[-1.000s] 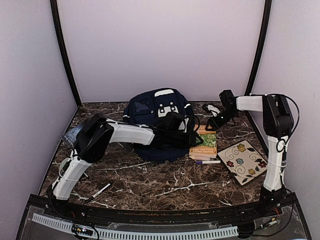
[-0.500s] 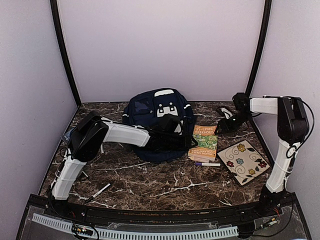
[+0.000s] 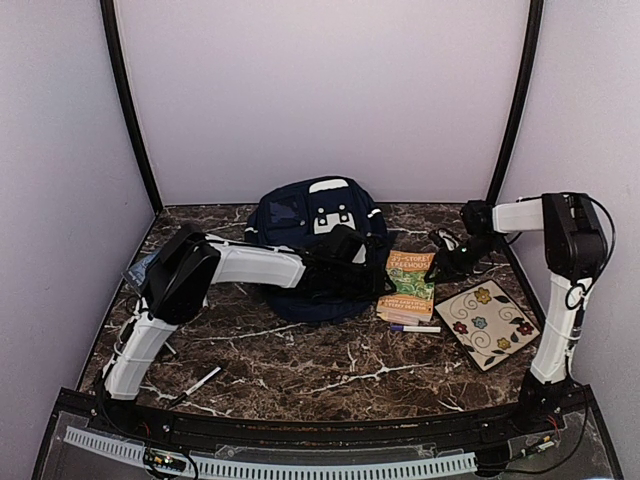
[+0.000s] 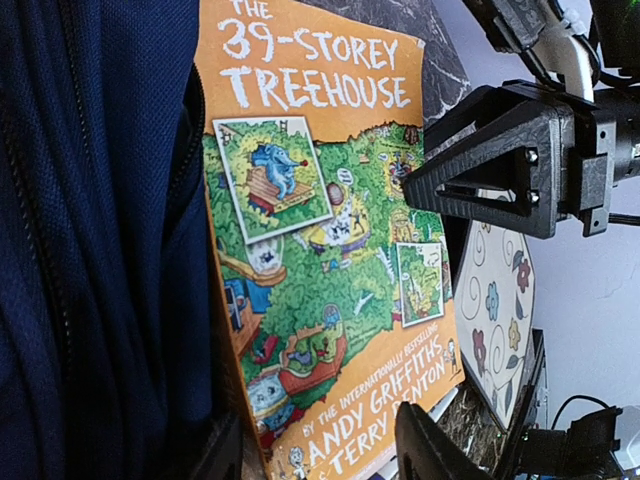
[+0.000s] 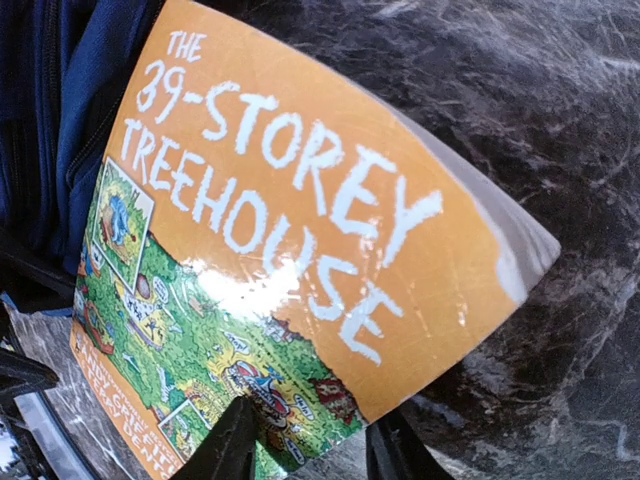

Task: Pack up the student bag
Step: Pick up the book at the center of the board.

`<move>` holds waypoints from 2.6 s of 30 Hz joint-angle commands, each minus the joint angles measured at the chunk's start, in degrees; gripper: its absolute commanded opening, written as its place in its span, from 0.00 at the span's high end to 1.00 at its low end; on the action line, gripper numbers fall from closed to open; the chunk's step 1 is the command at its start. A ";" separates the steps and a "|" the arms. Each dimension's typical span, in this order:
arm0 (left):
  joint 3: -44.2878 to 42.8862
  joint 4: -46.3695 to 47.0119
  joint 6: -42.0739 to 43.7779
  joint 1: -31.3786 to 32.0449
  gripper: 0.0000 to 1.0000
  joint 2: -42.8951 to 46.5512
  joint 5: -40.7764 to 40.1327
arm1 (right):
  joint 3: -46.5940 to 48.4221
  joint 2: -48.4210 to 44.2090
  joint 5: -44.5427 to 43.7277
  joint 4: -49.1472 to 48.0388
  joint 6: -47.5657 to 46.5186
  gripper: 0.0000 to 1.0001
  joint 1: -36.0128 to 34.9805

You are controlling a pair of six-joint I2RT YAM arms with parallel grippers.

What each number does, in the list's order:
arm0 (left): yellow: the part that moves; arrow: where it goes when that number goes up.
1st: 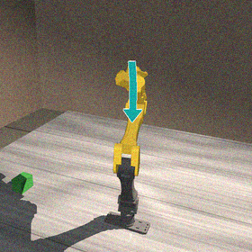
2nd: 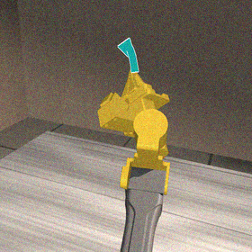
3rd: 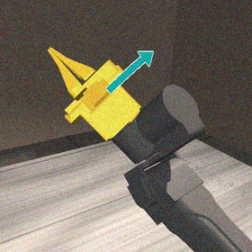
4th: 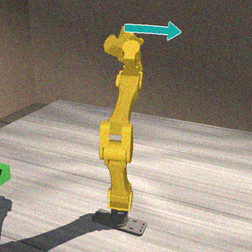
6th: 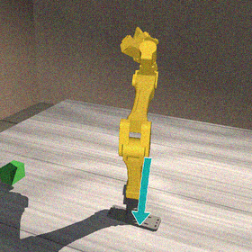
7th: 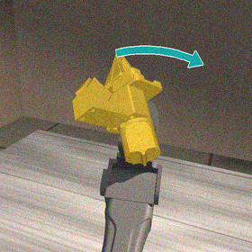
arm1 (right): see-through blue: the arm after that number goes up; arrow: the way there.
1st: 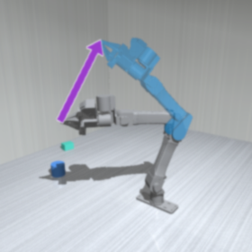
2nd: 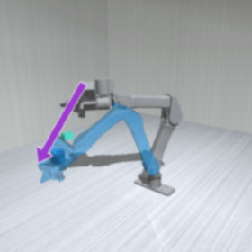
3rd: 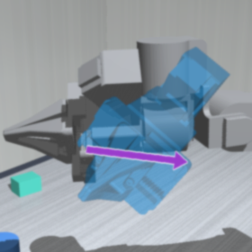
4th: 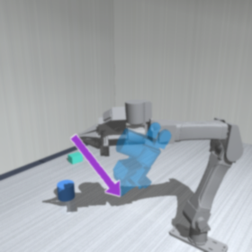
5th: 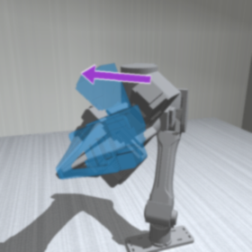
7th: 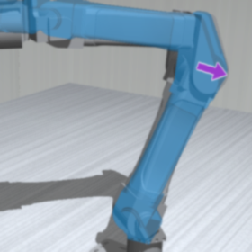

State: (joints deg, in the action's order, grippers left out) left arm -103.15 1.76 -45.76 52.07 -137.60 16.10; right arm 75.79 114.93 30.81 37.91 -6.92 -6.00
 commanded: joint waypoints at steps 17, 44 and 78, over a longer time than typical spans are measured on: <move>-11.79 -17.01 -5.60 -0.83 0.45 -12.85 5.70 | -0.30 6.92 -9.52 3.52 1.40 0.90 1.68; -5.77 -10.08 -15.41 -1.45 0.44 -13.01 6.42 | 2.00 14.19 -4.54 11.06 0.42 0.91 8.32; 1.66 13.56 -21.65 -1.66 1.00 -7.36 10.31 | 0.41 11.61 -0.47 9.60 -0.55 0.88 8.80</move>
State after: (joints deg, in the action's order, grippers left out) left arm -106.91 16.40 -68.01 51.42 -145.82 26.63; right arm 80.95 122.45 44.27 44.34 -6.52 2.55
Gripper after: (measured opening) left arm 0.226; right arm 0.113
